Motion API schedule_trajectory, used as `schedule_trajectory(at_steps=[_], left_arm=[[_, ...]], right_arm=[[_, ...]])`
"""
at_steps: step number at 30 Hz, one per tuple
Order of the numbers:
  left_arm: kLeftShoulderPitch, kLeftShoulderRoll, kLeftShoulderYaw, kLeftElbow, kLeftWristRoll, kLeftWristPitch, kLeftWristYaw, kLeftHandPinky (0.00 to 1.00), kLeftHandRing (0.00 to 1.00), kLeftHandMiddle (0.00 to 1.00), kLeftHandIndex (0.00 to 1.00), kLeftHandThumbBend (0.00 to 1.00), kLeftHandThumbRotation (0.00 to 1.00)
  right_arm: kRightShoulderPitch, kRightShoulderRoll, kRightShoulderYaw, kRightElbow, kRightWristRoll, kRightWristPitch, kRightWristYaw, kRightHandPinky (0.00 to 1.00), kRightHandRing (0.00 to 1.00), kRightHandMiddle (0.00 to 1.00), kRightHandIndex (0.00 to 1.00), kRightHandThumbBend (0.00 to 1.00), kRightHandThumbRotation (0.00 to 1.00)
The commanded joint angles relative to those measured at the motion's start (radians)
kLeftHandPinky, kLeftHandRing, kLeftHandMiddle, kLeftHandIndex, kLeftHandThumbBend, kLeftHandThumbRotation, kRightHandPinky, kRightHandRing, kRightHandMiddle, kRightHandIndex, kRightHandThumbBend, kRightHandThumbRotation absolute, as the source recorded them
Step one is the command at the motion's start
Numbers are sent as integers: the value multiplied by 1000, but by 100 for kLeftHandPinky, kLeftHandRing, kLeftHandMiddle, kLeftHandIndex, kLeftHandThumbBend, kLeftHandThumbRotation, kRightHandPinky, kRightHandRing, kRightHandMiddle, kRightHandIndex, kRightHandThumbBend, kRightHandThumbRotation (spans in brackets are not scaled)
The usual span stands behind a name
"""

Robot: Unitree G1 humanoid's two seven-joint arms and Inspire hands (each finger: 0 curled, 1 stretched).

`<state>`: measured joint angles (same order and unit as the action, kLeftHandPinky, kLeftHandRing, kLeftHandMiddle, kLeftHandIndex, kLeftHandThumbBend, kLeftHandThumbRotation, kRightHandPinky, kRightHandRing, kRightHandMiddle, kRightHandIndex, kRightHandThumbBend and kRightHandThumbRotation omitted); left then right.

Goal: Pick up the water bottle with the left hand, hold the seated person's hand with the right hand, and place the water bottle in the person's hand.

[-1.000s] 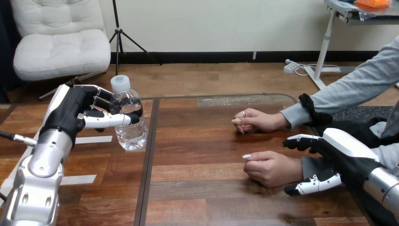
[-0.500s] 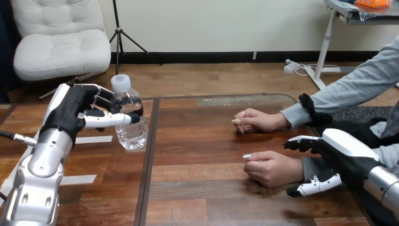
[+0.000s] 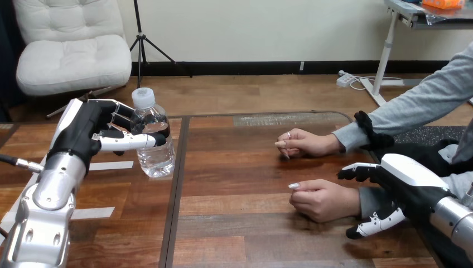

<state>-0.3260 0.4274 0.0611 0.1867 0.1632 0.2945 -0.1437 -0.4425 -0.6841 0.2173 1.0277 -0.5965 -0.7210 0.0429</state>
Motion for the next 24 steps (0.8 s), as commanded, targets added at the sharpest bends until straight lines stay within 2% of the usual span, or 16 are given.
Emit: schedule_trajectory(at_steps=[1, 11, 14, 24], left_arm=[[-42, 29, 28, -74, -4, -17, 0, 33, 39, 44, 44, 64, 0], [-40, 30, 26, -77, -2, -16, -3, 34, 40, 44, 44, 64, 0], [-40, 34, 24, -70, 0, -31, -5, 33, 39, 44, 44, 64, 0], [-36, 32, 29, -80, -4, -22, -7, 32, 38, 43, 43, 64, 0]], right_arm=[[-90, -32, 10, 1, -4, 12, -24, 80, 82, 83, 80, 100, 23], [-107, -28, 36, 8, -25, 41, -32, 81, 82, 83, 80, 100, 24], [-118, -28, 49, 13, -39, 57, -26, 81, 82, 83, 80, 100, 26], [-148, -26, 82, 39, -71, 71, -52, 81, 82, 83, 80, 100, 28]])
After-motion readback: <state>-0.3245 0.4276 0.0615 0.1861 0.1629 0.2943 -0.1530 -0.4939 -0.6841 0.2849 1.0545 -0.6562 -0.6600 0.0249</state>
